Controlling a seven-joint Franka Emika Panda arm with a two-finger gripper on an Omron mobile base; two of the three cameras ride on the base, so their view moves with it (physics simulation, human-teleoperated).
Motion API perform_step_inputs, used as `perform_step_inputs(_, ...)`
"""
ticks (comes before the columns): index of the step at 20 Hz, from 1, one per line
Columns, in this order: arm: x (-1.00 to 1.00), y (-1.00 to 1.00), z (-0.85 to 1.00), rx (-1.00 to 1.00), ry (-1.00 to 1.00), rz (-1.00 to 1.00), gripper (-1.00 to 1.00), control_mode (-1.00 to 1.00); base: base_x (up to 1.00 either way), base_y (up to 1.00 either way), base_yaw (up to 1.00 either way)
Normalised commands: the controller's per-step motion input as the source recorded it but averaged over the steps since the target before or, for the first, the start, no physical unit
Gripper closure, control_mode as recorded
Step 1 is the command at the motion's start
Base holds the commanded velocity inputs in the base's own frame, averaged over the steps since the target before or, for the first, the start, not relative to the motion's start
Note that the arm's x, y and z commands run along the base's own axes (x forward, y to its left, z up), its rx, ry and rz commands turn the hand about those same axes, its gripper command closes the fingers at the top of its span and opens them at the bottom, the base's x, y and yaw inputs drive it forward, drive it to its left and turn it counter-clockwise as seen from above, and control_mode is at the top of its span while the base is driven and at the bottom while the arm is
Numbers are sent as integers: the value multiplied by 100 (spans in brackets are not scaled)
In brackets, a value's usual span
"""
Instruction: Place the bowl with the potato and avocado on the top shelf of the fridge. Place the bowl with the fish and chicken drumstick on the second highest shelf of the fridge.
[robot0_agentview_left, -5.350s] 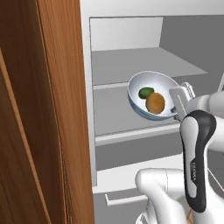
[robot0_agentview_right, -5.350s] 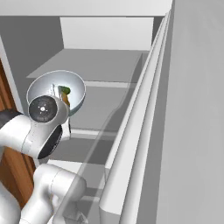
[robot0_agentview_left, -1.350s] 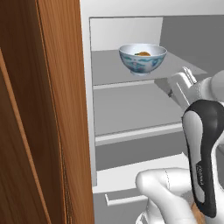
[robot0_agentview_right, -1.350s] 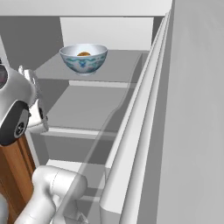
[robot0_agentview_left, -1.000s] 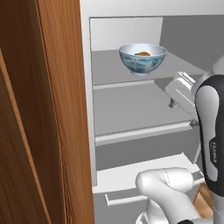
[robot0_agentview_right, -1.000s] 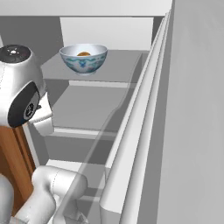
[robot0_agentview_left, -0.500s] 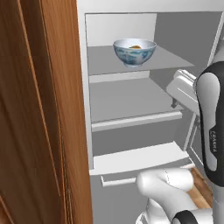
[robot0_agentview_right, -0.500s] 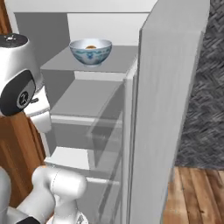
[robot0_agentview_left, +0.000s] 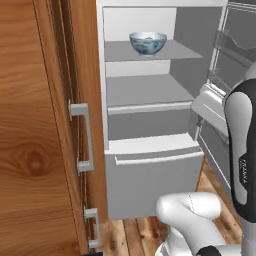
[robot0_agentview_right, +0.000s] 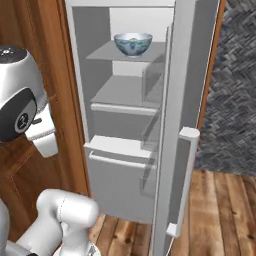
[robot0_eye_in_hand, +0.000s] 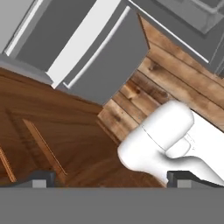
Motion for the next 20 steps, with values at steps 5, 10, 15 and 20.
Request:
perform_step_inputs(5,0,0,0,0,0,0,-100,100,-99,31,60)
perform_step_inputs(10,0,0,0,0,0,0,-100,100,-82,14,83)
perform_step_inputs(15,0,0,0,0,0,0,-100,100,-43,5,93)
perform_step_inputs(20,0,0,0,0,0,0,-100,100,-25,0,98)
